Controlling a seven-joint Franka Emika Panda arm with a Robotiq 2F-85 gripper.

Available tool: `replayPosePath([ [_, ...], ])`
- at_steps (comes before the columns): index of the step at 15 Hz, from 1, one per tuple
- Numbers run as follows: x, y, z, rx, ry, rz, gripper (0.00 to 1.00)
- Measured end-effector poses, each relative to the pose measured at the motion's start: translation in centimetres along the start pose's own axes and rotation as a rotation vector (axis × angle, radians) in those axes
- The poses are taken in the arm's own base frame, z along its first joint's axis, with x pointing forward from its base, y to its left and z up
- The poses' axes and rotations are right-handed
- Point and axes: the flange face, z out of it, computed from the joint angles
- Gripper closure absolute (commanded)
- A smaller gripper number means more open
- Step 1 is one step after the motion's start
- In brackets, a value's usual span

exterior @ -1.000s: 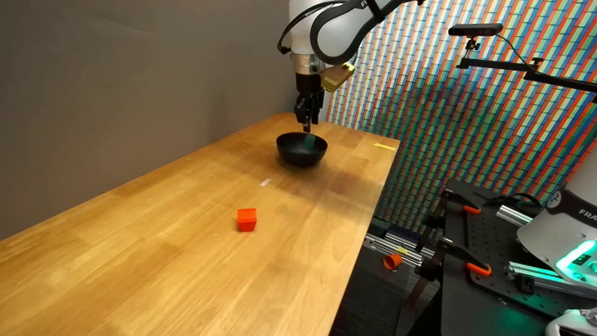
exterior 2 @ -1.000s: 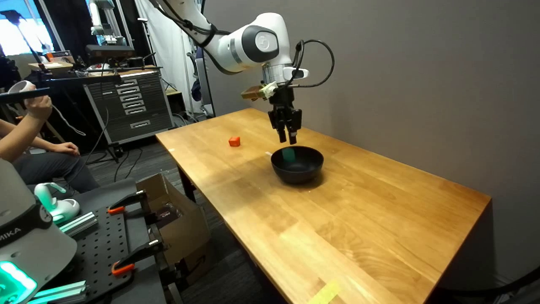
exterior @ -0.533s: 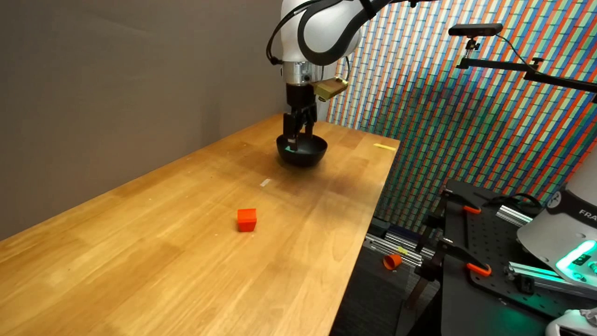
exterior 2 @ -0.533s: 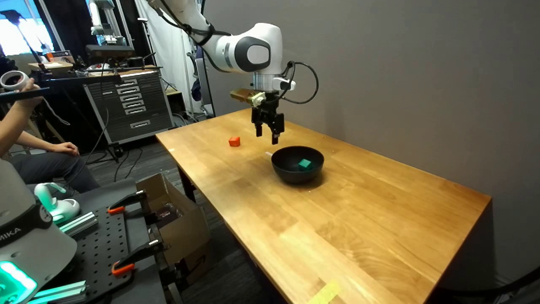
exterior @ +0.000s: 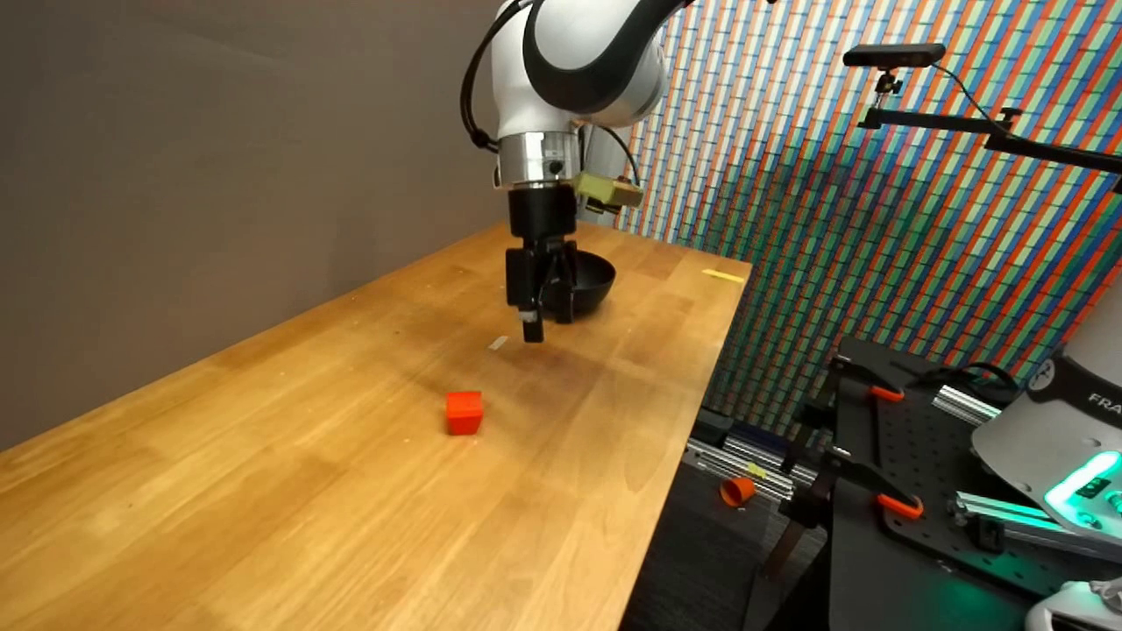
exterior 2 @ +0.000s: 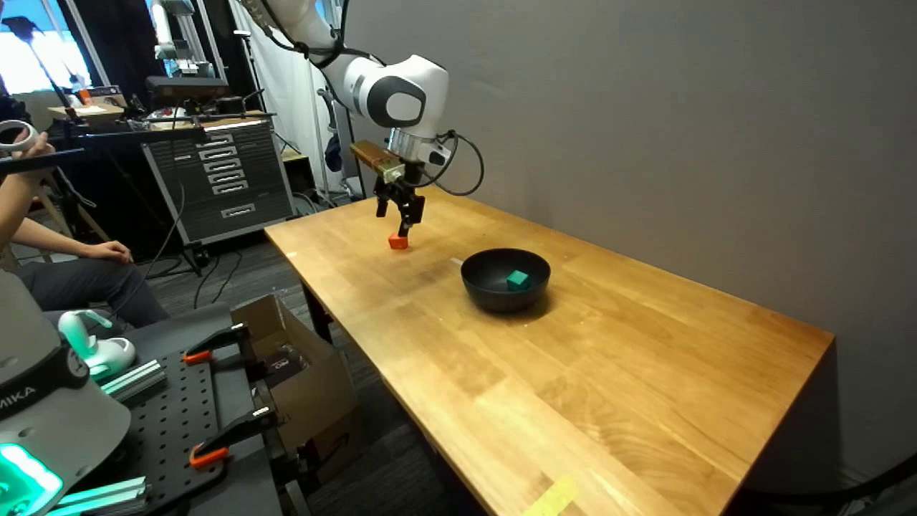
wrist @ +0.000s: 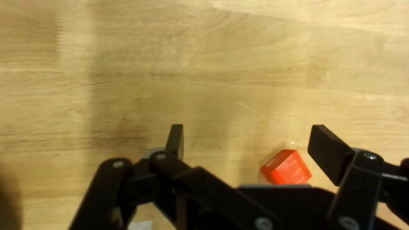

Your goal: Put the blocks in the bowl

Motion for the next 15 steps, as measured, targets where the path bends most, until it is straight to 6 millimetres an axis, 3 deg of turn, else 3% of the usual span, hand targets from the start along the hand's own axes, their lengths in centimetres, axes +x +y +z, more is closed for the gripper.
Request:
replayPosePath([
  [4,-1.3,-4.1,3.2,0.036,-0.062,-0.047,0.00],
  [8,-2.8,-6.6,6.2,0.026,-0.115,-0.091,0.00],
  [15,-3.6,-10.3,7.9,-0.032,-0.057,-0.234,0.00],
])
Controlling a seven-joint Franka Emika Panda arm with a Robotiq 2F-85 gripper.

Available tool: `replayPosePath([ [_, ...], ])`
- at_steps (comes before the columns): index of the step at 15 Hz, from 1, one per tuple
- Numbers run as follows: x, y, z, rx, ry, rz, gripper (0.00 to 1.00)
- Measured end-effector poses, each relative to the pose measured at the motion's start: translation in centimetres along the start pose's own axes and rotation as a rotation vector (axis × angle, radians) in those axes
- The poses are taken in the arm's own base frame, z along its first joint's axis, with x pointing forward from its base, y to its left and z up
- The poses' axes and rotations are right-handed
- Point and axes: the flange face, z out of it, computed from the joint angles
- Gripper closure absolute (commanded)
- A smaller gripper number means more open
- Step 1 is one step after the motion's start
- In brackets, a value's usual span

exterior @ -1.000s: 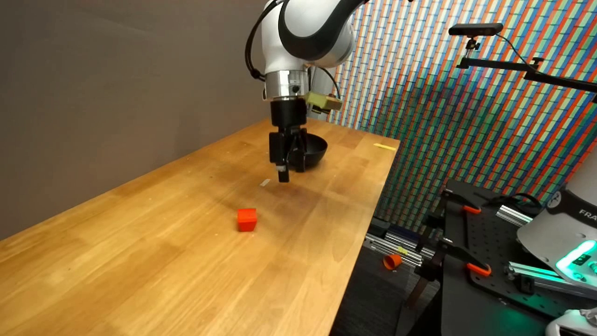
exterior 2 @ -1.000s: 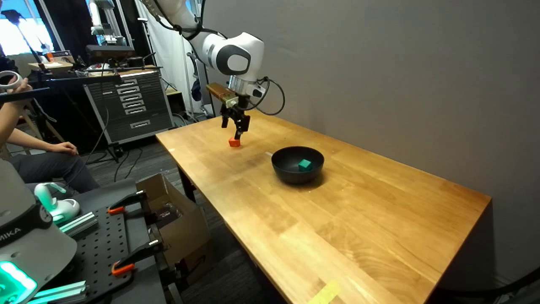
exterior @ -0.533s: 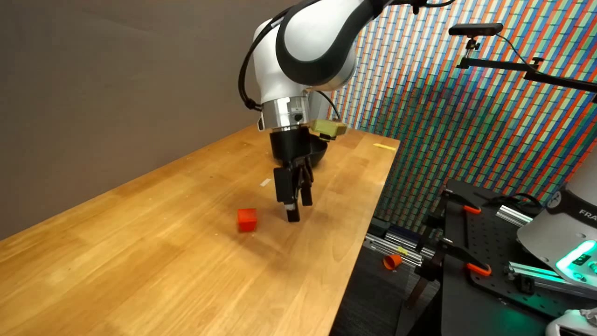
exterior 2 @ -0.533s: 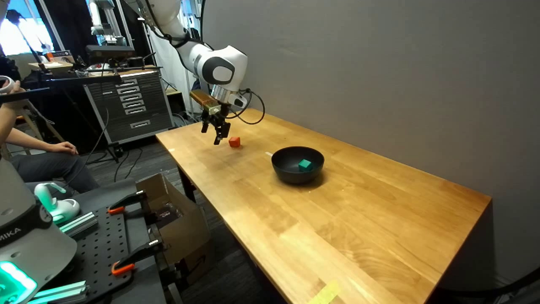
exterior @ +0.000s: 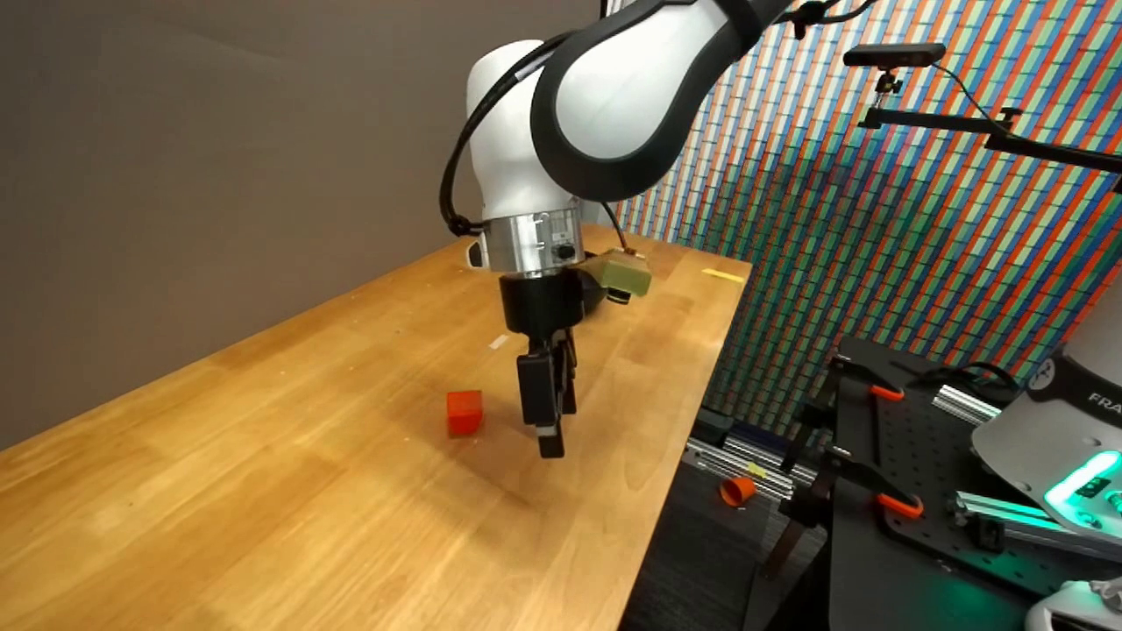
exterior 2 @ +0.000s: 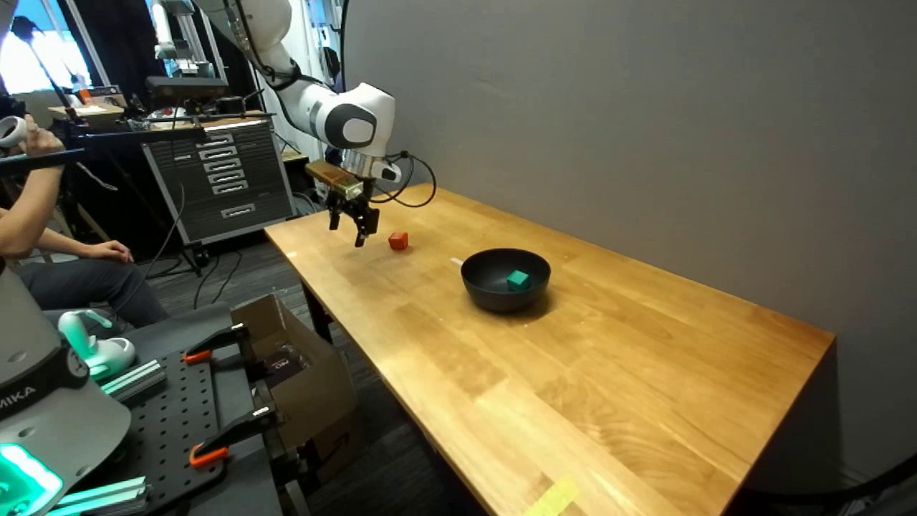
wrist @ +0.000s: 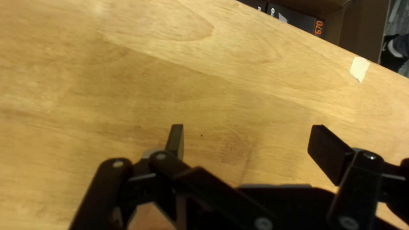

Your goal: Put the blocks in the bowl

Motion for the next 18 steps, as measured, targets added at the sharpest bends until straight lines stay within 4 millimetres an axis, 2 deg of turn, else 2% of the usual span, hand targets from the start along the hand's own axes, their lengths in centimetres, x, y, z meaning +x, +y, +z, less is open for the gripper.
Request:
replayPosePath([
  [3,0.7,-1.1,0.0,-0.100,0.046,-0.093,0.00],
  [5,1.3,-1.1,0.1,-0.166,0.074,-0.146,0.00],
  [9,3.5,1.2,0.6,-0.252,0.121,-0.193,0.00],
  [13,5.9,3.6,0.6,-0.266,0.151,-0.208,0.00],
  [17,7.8,4.0,0.6,-0.261,0.172,-0.233,0.00],
  [18,8.1,3.8,0.6,-0.258,0.176,-0.240,0.25],
])
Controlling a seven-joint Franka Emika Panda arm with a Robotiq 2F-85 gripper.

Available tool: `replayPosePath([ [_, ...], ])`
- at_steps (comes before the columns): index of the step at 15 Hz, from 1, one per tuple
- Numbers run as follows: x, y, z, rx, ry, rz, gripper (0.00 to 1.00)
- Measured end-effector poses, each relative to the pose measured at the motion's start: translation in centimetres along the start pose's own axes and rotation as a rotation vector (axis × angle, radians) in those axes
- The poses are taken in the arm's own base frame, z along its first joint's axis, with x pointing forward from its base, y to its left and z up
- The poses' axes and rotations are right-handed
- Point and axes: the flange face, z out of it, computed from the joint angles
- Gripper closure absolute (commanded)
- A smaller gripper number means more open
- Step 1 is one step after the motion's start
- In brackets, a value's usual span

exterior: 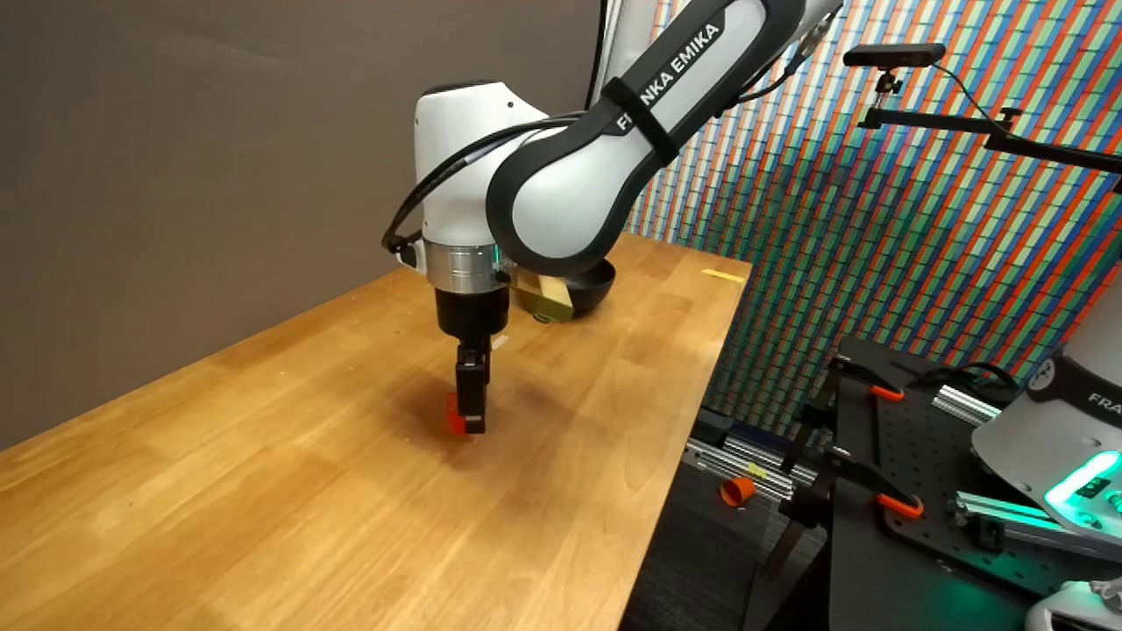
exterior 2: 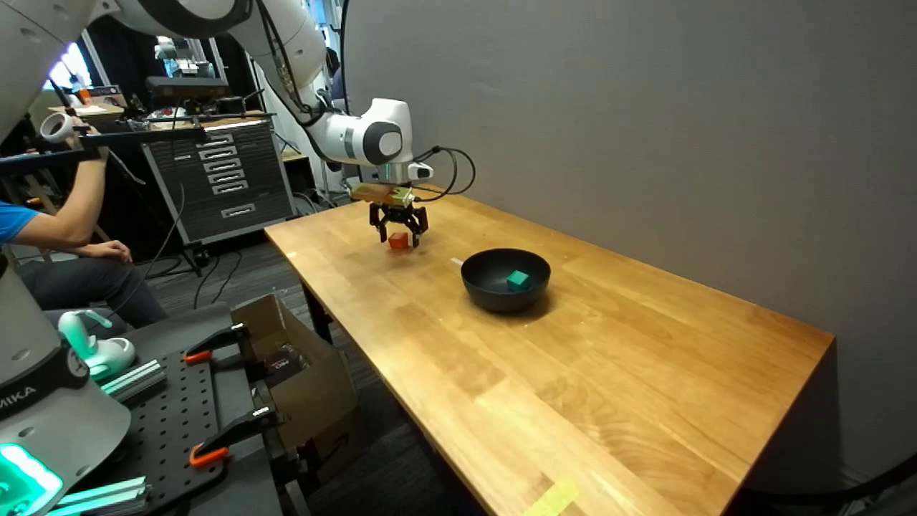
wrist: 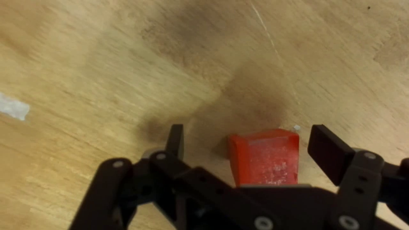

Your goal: Put the blocks in the bowl

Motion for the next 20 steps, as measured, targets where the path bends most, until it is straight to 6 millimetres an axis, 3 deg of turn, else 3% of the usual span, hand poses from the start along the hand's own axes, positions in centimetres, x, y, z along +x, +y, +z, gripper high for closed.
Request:
replayPosePath([
  [1,0.3,-0.1,0.1,0.003,0.004,-0.004,0.26],
  [8,1.0,0.1,0.3,-0.002,0.005,-0.001,0.79],
  [11,0.7,1.3,0.2,-0.022,-0.008,0.023,0.79],
  [15,-0.6,6.4,-1.6,-0.131,-0.027,0.142,0.79],
  [20,-3.3,14.4,-7.7,-0.311,-0.001,0.348,0.79],
])
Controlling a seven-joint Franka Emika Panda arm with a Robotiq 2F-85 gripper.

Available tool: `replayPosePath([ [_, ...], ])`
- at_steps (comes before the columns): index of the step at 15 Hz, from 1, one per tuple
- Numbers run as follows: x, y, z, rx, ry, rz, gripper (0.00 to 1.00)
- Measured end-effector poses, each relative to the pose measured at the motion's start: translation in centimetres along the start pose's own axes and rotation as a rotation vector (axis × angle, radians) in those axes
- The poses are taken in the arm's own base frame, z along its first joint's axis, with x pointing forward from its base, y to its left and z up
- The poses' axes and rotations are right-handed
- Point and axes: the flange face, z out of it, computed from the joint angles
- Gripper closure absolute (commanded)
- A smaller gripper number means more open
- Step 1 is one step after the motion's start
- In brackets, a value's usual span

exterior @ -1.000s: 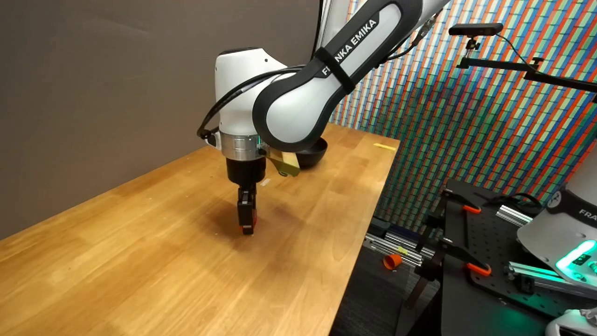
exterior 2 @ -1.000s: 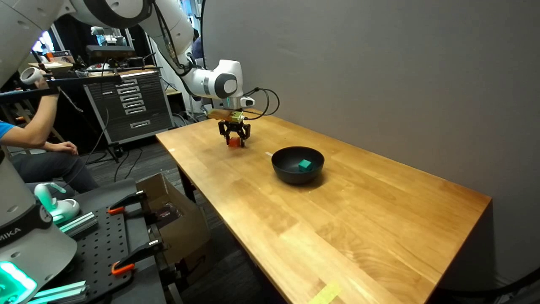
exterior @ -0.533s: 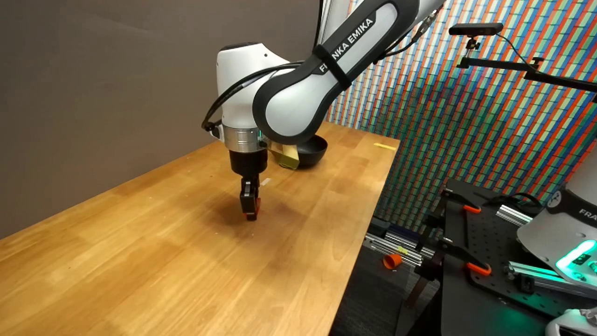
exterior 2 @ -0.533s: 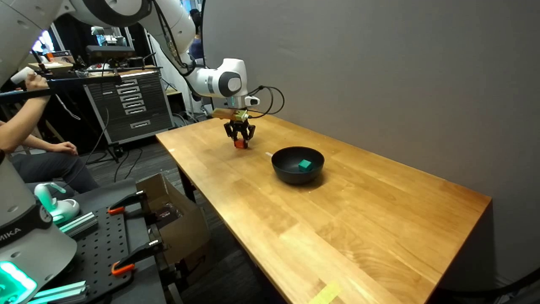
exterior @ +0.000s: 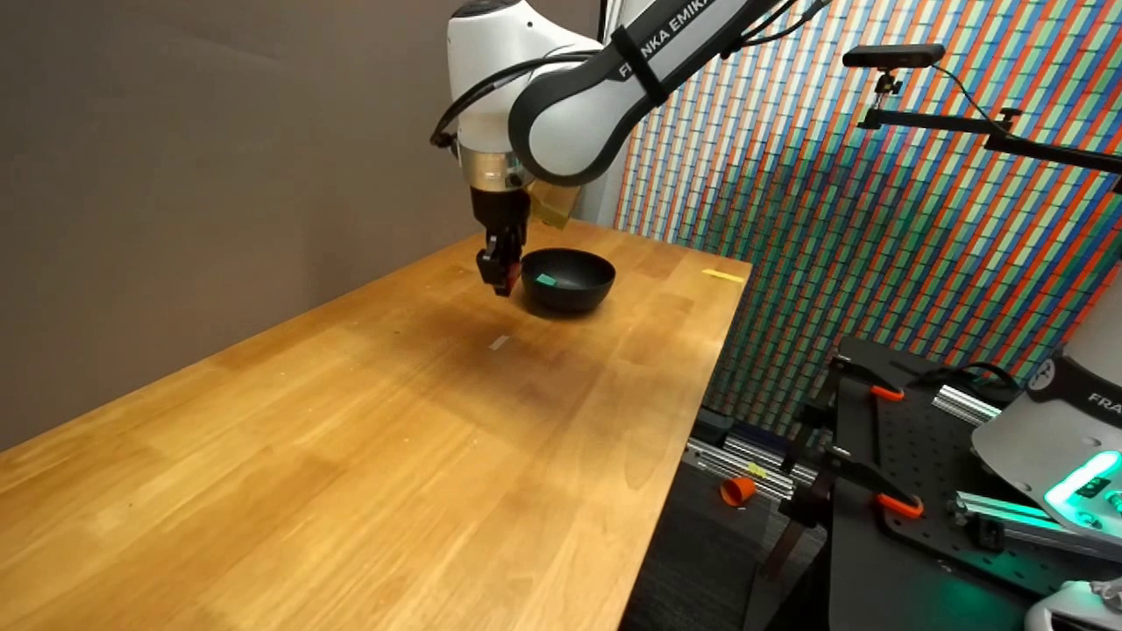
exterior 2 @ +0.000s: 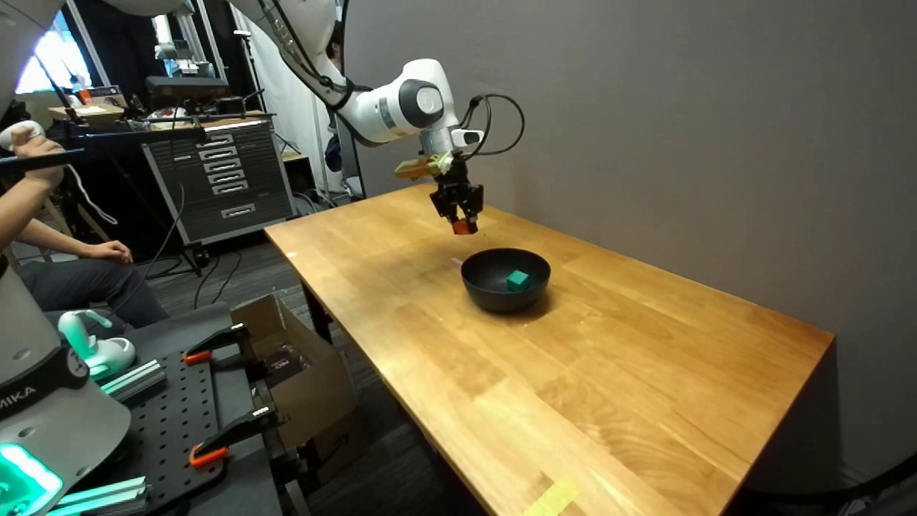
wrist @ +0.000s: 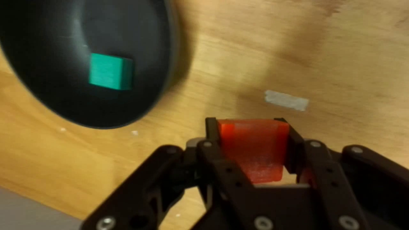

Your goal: Put the blocks in the bowl

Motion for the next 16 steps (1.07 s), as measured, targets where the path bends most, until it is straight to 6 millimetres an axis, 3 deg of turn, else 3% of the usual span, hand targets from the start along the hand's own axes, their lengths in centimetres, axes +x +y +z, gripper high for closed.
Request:
replayPosePath([
  [3,-1.1,4.5,-0.7,-0.107,-0.013,0.112,0.79],
  [4,-1.6,5.7,-0.5,-0.133,-0.028,0.149,0.29],
  [6,-3.0,7.6,0.4,-0.155,-0.071,0.212,0.23],
  [9,-4.5,9.5,1.9,-0.163,-0.123,0.270,0.00],
  [13,-5.8,9.7,3.1,-0.130,-0.200,0.288,0.00],
  [16,-7.1,8.6,2.3,-0.012,-0.298,0.259,0.00],
])
